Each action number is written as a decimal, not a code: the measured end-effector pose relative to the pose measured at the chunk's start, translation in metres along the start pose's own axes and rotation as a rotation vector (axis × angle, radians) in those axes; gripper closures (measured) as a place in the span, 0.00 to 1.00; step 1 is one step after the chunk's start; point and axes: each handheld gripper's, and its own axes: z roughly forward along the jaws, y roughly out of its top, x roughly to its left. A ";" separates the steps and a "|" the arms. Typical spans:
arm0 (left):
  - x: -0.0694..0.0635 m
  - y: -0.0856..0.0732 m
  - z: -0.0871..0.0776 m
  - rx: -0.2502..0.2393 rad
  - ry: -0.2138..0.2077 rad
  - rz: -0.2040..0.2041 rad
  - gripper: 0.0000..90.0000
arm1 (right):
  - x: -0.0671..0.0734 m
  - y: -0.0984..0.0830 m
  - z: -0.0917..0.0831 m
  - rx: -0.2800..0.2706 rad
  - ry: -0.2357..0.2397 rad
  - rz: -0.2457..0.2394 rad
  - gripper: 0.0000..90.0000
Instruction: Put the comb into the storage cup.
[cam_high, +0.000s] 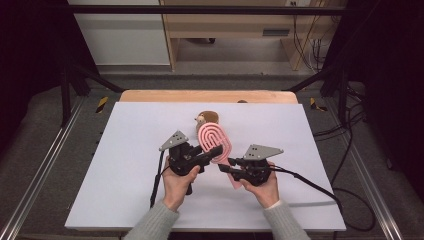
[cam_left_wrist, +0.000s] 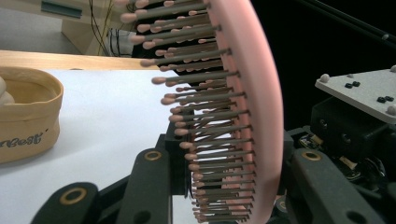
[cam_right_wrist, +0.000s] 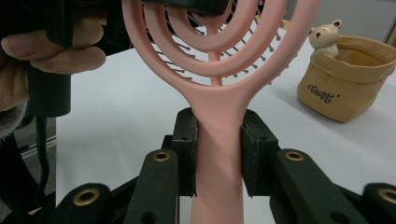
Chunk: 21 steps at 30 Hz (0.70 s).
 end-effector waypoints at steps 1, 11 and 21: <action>-0.001 0.000 0.000 -0.001 0.001 0.004 0.70 | 0.000 0.000 0.000 -0.001 0.001 0.001 0.78; -0.006 0.003 0.001 0.001 0.003 0.029 0.70 | 0.000 0.001 -0.002 -0.002 0.009 0.005 0.78; -0.007 0.007 0.001 0.003 0.038 0.055 0.70 | -0.002 0.004 -0.006 -0.018 0.007 0.012 0.68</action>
